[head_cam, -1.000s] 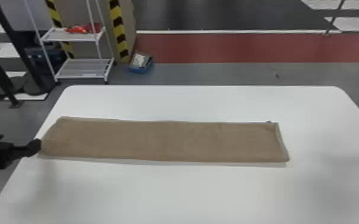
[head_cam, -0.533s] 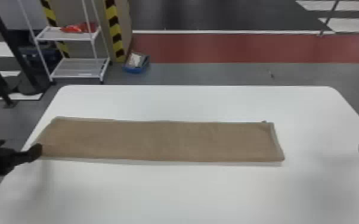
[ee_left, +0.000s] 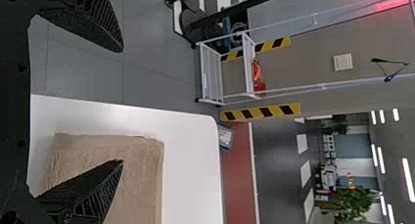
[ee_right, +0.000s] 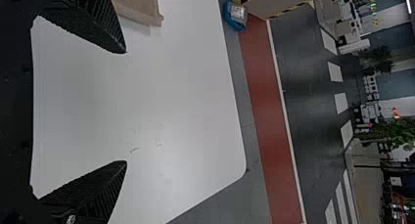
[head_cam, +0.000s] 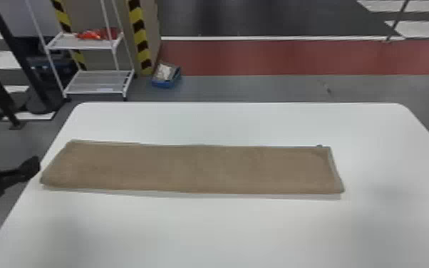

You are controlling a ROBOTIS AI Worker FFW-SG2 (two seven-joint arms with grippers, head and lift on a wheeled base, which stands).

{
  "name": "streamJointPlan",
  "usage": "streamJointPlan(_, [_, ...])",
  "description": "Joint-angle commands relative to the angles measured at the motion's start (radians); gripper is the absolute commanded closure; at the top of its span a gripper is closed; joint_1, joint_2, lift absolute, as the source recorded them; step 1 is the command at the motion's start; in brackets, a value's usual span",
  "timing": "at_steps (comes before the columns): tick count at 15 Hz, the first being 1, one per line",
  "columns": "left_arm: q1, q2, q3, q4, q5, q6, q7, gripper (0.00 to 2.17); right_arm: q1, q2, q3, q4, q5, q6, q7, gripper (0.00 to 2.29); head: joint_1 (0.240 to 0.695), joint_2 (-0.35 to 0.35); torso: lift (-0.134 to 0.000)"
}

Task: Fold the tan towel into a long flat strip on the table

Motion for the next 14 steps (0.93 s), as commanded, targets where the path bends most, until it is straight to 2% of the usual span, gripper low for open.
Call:
streamJointPlan(1, [0.062, -0.084, 0.039, -0.138, 0.153, 0.033, 0.006, 0.08, 0.032, 0.121, -0.004, -0.124, -0.062, 0.016, -0.045, 0.07, 0.695, 0.037, -0.123])
streamJointPlan(2, [0.072, -0.125, 0.042, -0.156, 0.222, 0.033, 0.009, 0.08, 0.049, 0.168, -0.003, -0.153, -0.089, 0.013, -0.062, 0.07, 0.695, 0.041, -0.123])
streamJointPlan(3, [0.083, -0.163, 0.031, -0.167, 0.273, 0.03, 0.032, 0.08, 0.072, 0.178, 0.007, -0.19, -0.12, 0.004, -0.09, 0.07, 0.695, 0.042, -0.123])
streamJointPlan(5, [0.105, -0.229, -0.014, -0.181, 0.273, -0.01, 0.052, 0.08, 0.132, 0.178, 0.049, -0.237, -0.178, -0.03, -0.142, 0.07, 0.695, 0.035, -0.123])
streamJointPlan(6, [0.126, -0.229, -0.044, -0.192, 0.273, -0.069, 0.058, 0.08, 0.172, 0.178, 0.08, -0.248, -0.197, -0.094, -0.163, 0.07, 0.695, 0.025, -0.123])
streamJointPlan(9, [0.234, -0.229, -0.173, -0.184, 0.241, -0.409, 0.126, 0.08, 0.276, 0.178, 0.178, -0.244, -0.204, -0.447, -0.24, 0.07, 0.695, 0.015, -0.123])
streamJointPlan(11, [0.273, -0.229, -0.218, -0.181, 0.222, -0.492, 0.128, 0.08, 0.348, 0.178, 0.253, -0.219, -0.166, -0.732, -0.305, 0.07, 0.695, 0.01, -0.123])
streamJointPlan(12, [0.296, -0.229, -0.245, -0.176, 0.199, -0.55, 0.143, 0.08, 0.374, 0.178, 0.273, -0.191, -0.163, -0.824, -0.317, 0.08, 0.695, 0.008, -0.123])
streamJointPlan(14, [0.329, -0.229, -0.307, -0.143, 0.112, -0.704, 0.17, 0.07, 0.412, 0.178, 0.293, -0.145, -0.168, -0.895, -0.32, 0.08, 0.695, 0.012, -0.123])
